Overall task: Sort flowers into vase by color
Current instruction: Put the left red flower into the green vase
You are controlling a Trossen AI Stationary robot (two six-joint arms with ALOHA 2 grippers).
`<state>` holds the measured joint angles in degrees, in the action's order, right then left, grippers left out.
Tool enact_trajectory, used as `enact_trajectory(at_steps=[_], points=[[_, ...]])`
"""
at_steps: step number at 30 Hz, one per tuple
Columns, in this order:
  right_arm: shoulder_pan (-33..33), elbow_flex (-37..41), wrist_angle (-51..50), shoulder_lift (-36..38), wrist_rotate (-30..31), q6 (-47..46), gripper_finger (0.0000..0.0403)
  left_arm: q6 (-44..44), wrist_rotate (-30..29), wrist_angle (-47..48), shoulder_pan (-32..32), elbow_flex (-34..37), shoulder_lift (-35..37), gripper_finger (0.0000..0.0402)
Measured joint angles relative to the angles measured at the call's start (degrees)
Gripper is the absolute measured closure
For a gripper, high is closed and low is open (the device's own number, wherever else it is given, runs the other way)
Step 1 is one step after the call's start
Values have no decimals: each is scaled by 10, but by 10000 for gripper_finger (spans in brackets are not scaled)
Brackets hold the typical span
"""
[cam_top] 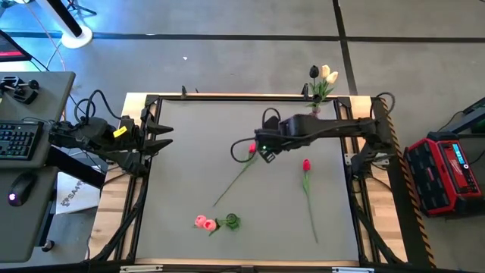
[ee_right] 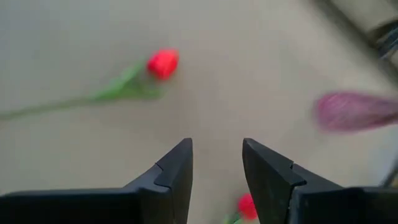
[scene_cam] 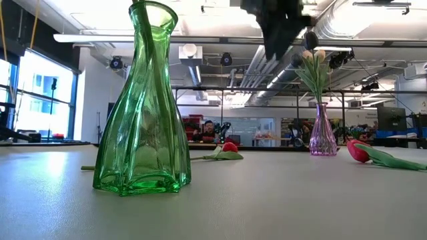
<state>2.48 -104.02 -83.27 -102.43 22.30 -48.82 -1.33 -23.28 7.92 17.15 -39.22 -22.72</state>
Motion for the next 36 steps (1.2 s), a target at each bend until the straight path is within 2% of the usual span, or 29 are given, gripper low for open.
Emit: enact_trajectory(at_steps=[8,12,16,19,22,25,30,33,36], points=[[-2,220,123,19,-132,-120,274,0,0,-8,0,0,0,238],[1,285,184,23,-165,-200,274,0,-6,-11,0,0,0,238],[2,324,354,24,-159,-287,274,0,-94,-38,0,0,-2,238],[2,353,517,21,-113,-356,274,0,-161,-61,0,0,-3,238],[1,362,588,4,-81,-410,275,-4,-229,-71,0,0,-2,238],[1,363,594,-16,-57,-447,281,-15,-280,-58,0,0,-3,238],[-7,363,664,-58,-71,-472,301,-35,-383,-11,0,0,-2,238],[-10,346,677,-80,-75,-472,311,-70,-396,9,0,0,0,238],[-10,322,627,-95,-73,-477,313,-101,-374,26,0,0,3,238]])
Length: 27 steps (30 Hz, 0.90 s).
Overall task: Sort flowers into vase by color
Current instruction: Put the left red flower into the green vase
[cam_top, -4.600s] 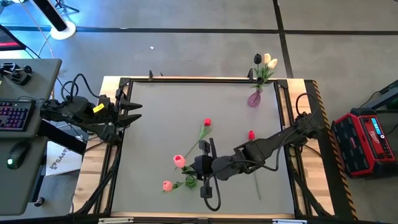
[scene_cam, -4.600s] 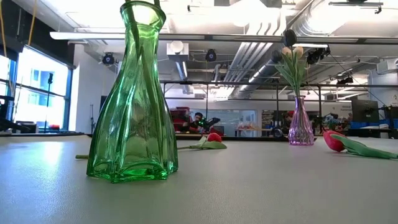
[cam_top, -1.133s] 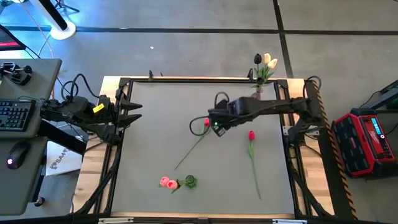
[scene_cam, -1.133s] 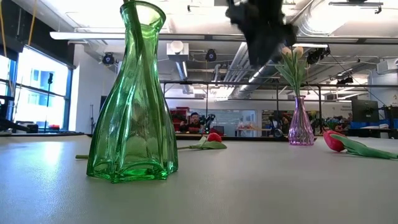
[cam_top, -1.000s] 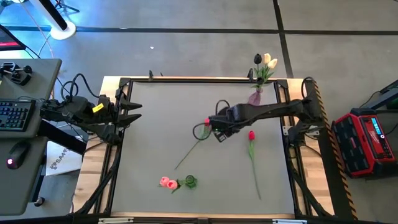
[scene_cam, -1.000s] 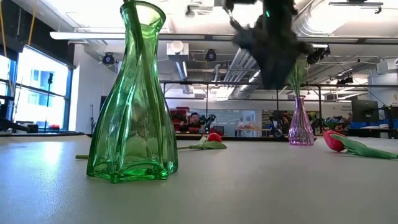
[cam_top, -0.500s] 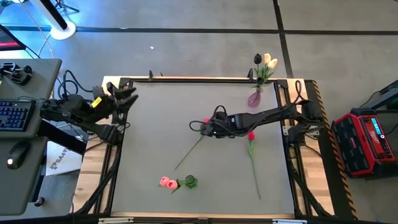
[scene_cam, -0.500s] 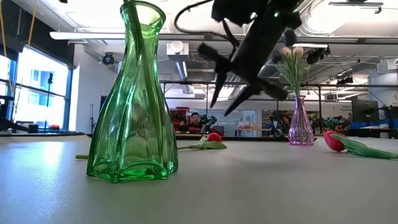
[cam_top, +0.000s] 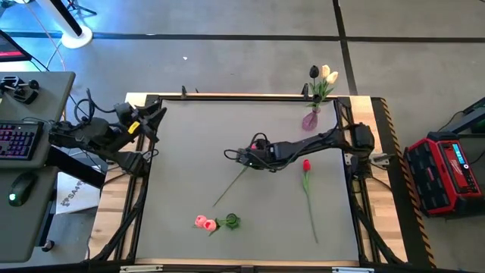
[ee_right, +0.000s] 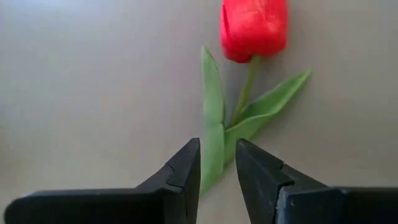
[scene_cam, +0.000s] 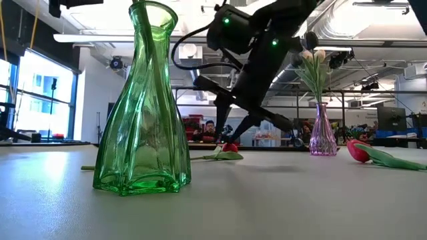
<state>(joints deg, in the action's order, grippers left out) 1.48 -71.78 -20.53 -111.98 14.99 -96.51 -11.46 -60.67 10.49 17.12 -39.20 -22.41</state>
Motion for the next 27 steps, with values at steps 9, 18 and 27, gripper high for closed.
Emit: enact_trajectory(at_steps=[9,18,27], points=[[0,-38,-18,-36,-31,10,306,-10,45,22,0,0,-2,238],[-6,-47,-16,-68,-31,-9,311,-9,45,27,0,0,-2,238],[-15,-45,-11,-71,-21,34,395,1,45,53,0,0,-2,238]])
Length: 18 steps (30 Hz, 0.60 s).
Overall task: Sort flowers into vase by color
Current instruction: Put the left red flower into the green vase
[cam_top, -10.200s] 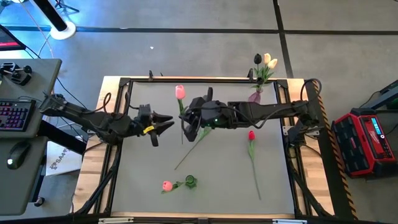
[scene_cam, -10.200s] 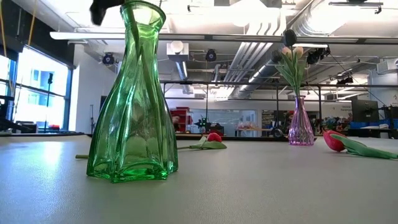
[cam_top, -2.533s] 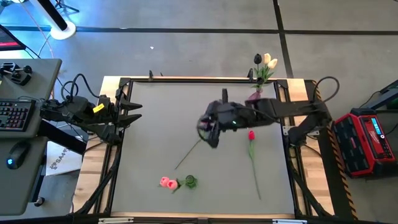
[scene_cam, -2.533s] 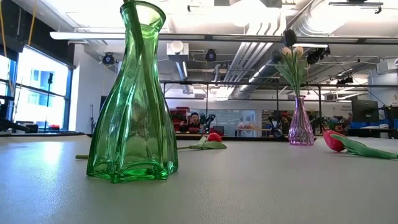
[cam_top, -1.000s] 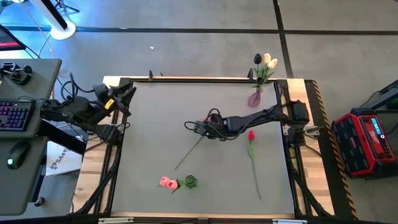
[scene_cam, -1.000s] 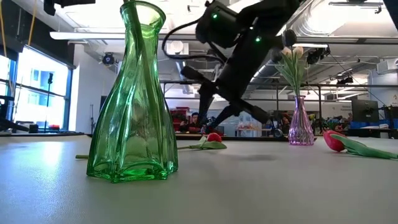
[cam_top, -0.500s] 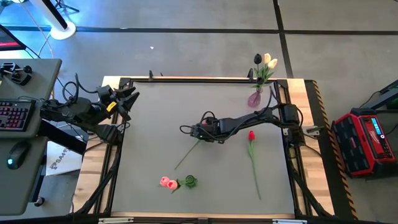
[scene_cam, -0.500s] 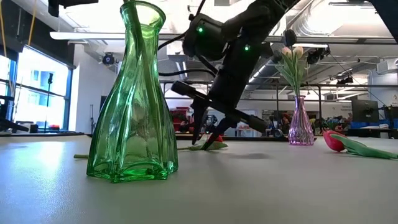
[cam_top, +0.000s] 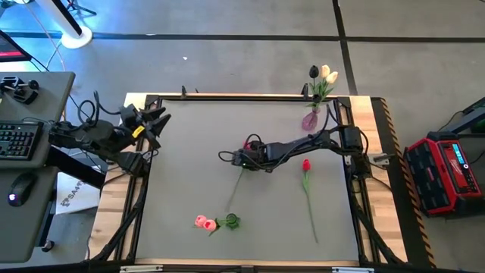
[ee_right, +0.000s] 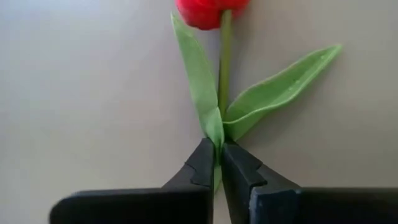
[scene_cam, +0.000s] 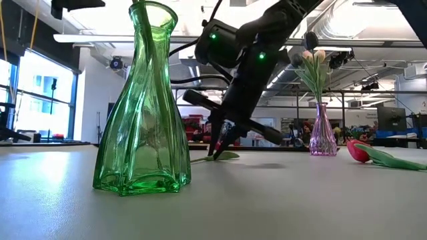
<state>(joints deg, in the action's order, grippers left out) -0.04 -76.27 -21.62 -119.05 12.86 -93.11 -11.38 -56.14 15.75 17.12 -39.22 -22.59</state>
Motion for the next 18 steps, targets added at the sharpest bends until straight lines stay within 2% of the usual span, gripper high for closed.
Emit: enact_trajectory(at_steps=[5,9,14,18], points=[[-2,1,19,-1,6,9,394,15,-5,39,0,0,0,238],[-3,4,88,-1,31,36,400,15,-22,77,0,0,0,238],[-10,3,205,18,76,134,401,15,-45,119,0,0,0,238],[-22,3,273,24,80,191,402,15,-40,121,0,0,0,238]])
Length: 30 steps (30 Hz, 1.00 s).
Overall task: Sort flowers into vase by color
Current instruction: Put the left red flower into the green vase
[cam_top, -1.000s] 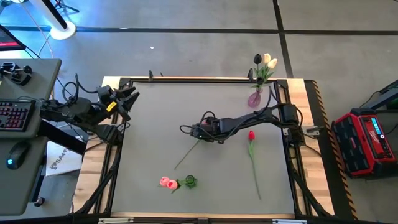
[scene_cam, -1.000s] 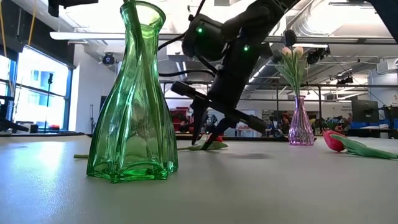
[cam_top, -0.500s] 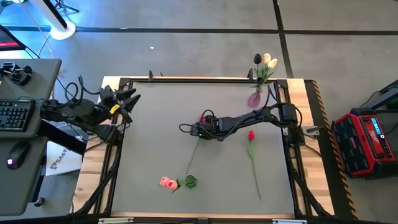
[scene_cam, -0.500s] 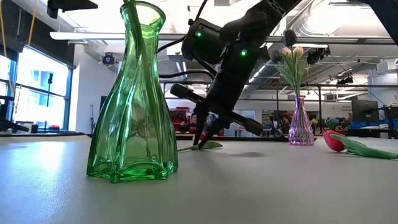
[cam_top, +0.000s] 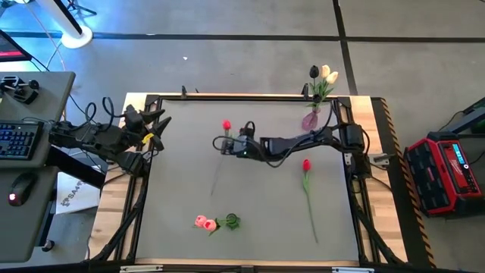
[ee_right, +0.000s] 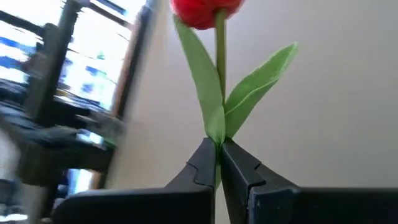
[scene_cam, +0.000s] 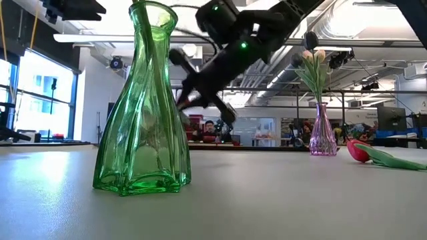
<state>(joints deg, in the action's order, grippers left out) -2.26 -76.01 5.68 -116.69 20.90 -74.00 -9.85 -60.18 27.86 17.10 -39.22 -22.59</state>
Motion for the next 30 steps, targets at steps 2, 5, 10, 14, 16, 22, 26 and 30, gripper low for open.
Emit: enact_trajectory(at_steps=[2,5,10,14,16,22,26,30], points=[[-6,0,37,3,1,21,402,0,13,0,0,0,0,238],[-13,0,72,6,-4,55,402,0,28,-1,0,0,0,238],[-19,0,144,11,-34,134,402,0,80,-9,0,0,0,238],[-19,0,189,14,-46,180,403,-15,101,-11,0,0,0,238],[-19,0,199,20,-46,196,403,-38,102,-11,0,0,0,238],[-20,-1,223,43,-45,270,403,-86,119,-12,0,0,-6,238],[-27,-15,256,49,-59,312,403,-96,142,-13,0,0,-20,238],[-34,-64,237,49,-92,361,403,-97,171,-28,0,0,-49,238]])
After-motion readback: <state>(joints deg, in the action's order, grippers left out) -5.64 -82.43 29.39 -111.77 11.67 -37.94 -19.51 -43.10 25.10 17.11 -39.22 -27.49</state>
